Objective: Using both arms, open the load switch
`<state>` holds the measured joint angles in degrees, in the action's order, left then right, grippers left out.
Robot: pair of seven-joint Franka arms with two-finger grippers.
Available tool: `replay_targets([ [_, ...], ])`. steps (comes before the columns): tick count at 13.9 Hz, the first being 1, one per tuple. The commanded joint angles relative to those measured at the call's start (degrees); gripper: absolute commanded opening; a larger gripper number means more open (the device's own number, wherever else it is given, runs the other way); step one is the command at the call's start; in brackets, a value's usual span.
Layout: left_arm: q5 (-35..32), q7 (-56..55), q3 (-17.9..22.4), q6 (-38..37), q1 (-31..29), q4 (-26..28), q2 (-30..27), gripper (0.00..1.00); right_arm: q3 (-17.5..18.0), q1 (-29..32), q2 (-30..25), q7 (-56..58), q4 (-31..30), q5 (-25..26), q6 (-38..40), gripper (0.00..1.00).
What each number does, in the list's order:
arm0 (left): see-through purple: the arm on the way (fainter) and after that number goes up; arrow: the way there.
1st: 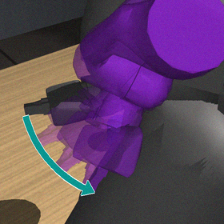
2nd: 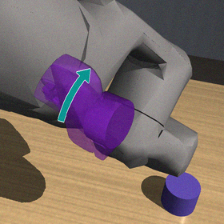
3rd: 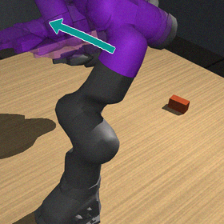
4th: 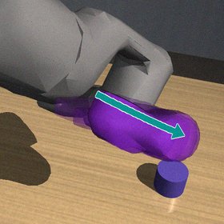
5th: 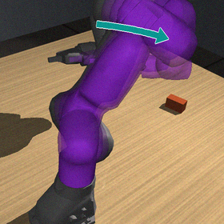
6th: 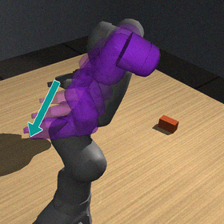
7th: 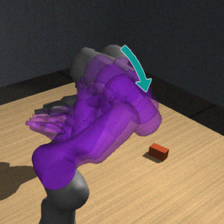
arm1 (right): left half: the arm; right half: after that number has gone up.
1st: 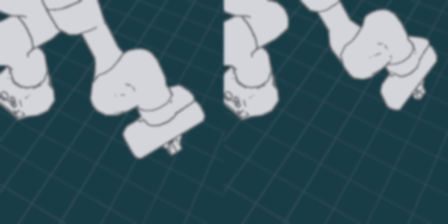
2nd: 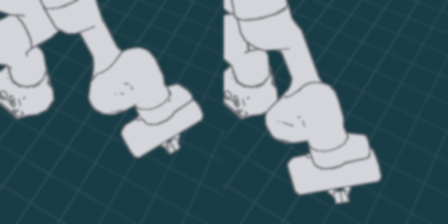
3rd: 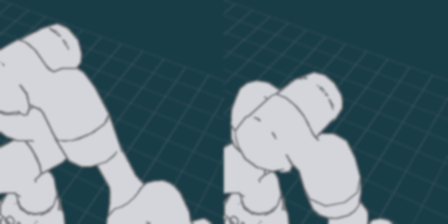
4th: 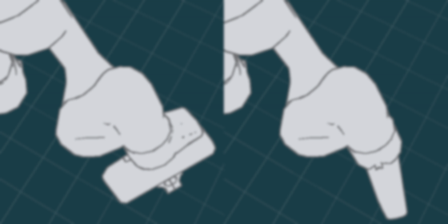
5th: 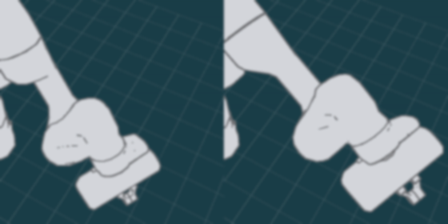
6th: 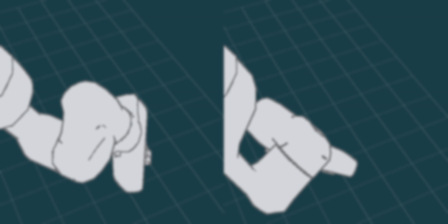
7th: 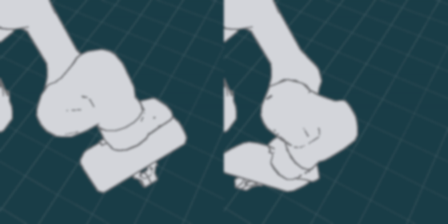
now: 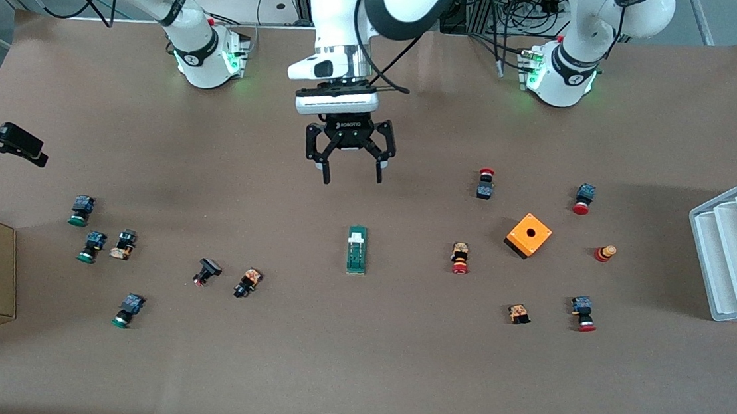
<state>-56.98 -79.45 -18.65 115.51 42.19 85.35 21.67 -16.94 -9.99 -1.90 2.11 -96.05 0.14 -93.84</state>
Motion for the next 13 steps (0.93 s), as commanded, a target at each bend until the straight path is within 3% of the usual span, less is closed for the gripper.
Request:
replay_targets([
  [1,4.8,4.8,-0.2,0.9,-1.8,1.8,-3.5,1.0,0.1,-0.9,0.7,-0.8,1.4,1.5,-0.2,1.0],
  [5,11.4,15.9,-0.2,0.9,-4.8,0.0,-5.2,1.0,0.1,-0.9,0.8,-0.8,1.8,1.4,-0.6,1.0],
  [13,23.9,25.9,0.5,2.4,-9.8,-0.7,-10.1,1.0,0.1,-3.0,1.2,-0.9,2.0,1.6,-0.6,1.0],
])
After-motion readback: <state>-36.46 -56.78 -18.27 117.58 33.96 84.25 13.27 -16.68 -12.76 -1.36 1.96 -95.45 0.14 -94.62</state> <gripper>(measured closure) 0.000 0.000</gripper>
